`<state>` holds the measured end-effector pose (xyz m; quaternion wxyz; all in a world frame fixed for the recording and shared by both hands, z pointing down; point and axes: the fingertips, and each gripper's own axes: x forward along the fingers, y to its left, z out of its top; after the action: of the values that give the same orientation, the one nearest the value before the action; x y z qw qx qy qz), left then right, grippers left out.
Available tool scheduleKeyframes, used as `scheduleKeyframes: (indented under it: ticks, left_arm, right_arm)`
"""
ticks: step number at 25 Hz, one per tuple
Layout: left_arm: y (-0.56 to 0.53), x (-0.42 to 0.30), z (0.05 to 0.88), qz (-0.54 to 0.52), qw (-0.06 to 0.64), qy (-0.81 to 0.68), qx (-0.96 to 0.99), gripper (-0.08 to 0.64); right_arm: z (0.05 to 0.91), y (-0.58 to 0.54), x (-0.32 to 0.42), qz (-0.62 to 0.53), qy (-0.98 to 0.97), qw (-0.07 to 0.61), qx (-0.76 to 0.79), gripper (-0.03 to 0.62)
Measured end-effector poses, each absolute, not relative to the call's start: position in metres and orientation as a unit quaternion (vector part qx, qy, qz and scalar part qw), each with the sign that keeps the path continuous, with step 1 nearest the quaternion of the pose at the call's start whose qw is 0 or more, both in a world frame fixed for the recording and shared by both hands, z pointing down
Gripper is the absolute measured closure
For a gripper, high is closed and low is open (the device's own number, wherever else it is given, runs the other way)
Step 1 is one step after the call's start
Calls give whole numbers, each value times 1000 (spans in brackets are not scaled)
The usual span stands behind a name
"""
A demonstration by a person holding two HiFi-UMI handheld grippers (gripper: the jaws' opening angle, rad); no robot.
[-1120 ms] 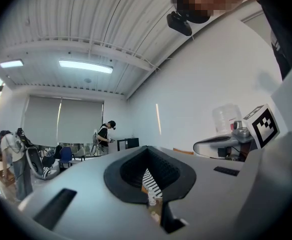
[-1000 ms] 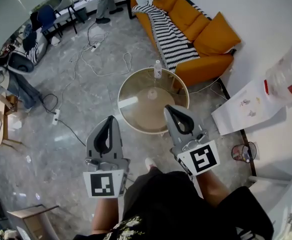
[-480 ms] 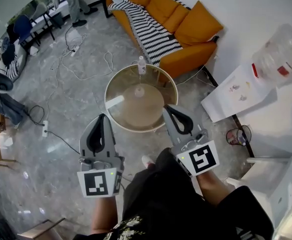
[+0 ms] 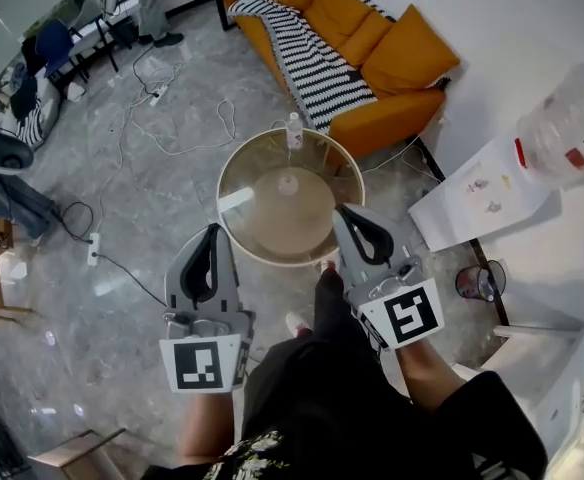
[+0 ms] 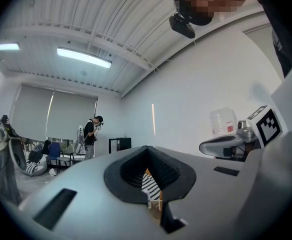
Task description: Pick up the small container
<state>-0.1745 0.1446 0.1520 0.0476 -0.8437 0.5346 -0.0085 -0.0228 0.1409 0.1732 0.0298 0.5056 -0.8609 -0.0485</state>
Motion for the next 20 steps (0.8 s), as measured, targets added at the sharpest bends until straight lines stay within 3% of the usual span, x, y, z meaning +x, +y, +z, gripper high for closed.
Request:
scheduleKeyframes:
  ticks: [18,20]
  left_arm:
    - [35,-155,139,4,57,539,-841,554]
    - [19,-152,144,-13,31,549,-835,554]
  right_arm:
    - [169,20,-17,-44,-876,29,480,597]
    - [165,3,-15,-48,-877,25,477,597]
